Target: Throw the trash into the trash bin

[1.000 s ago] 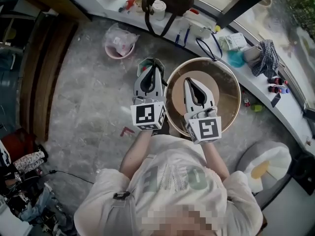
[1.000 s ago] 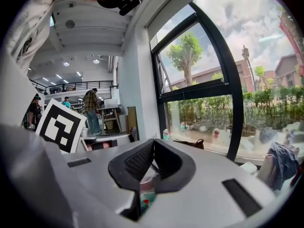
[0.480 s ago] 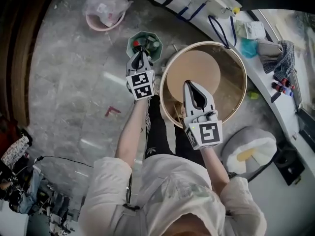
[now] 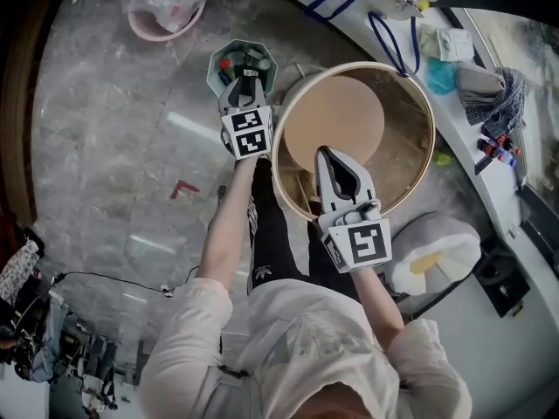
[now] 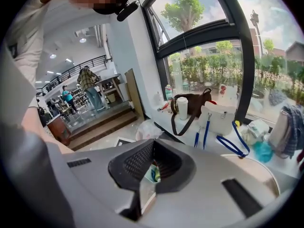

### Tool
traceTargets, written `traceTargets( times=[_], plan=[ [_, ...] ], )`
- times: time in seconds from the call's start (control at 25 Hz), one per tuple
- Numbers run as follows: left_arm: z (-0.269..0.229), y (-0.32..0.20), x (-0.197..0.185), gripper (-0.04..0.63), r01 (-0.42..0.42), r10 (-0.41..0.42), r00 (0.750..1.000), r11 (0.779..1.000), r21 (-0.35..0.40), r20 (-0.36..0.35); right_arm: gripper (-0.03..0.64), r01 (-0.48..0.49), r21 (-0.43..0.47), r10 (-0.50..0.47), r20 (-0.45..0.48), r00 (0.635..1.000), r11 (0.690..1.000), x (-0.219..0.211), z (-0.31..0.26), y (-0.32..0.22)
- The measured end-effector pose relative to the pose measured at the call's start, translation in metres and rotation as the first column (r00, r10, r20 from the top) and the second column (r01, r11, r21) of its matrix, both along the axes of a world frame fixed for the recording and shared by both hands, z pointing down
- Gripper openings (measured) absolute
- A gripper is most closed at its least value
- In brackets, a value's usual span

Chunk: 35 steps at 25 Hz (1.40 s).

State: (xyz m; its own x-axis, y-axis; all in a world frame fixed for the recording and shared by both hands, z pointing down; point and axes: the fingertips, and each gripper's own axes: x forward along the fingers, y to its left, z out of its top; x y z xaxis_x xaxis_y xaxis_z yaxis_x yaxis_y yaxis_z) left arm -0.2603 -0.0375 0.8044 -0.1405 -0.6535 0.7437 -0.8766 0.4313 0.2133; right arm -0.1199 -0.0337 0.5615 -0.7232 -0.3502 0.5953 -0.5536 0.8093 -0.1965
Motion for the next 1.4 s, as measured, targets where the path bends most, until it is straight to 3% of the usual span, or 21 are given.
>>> traceTargets(
  times=[0.6,0.72,0.92,1.0,1.2,1.28,1.4],
  plan=[
    [-0.035,0.007,-0.009,0.117,0.048,-0.049,0.998,0.997,0.052,0.025,0.014,0.017,0.035,-0.019,0.052,0.998,0.999,-0.016,-0.019,-0.004],
    [-0.066,0.004,-0.010,0.110,0.038,-0.041,0.999,0.995,0.096,0.033,0.014,0.023,0.043,-0.026,0.073,0.997,0.999,-0.020,-0.033,0.000],
    [-0.137,-0.008,-0.011,0.015,-0.019,0.003,0.995,0.987,0.157,0.100,0.014,0.041,0.101,-0.053,0.114,0.992,0.994,-0.025,-0.073,-0.001],
    [-0.167,-0.009,-0.013,0.011,-0.019,-0.003,0.994,0.981,0.195,0.112,0.014,0.014,0.098,-0.029,0.152,0.988,0.995,-0.025,-0.092,-0.005],
    [-0.280,-0.027,0.009,0.011,-0.093,0.030,0.979,0.946,0.310,0.202,0.014,-0.083,0.188,0.031,0.265,0.964,0.979,-0.013,-0.158,-0.026],
    [-0.330,-0.036,0.033,0.011,-0.148,0.062,0.971,0.916,0.372,0.232,0.014,-0.116,0.227,0.044,0.300,0.953,0.967,0.000,-0.185,-0.030],
    [-0.401,-0.042,0.071,0.011,-0.238,0.117,0.954,0.854,0.462,0.275,0.014,-0.194,0.275,0.090,0.348,0.933,0.942,0.028,-0.221,-0.033]
  ],
)
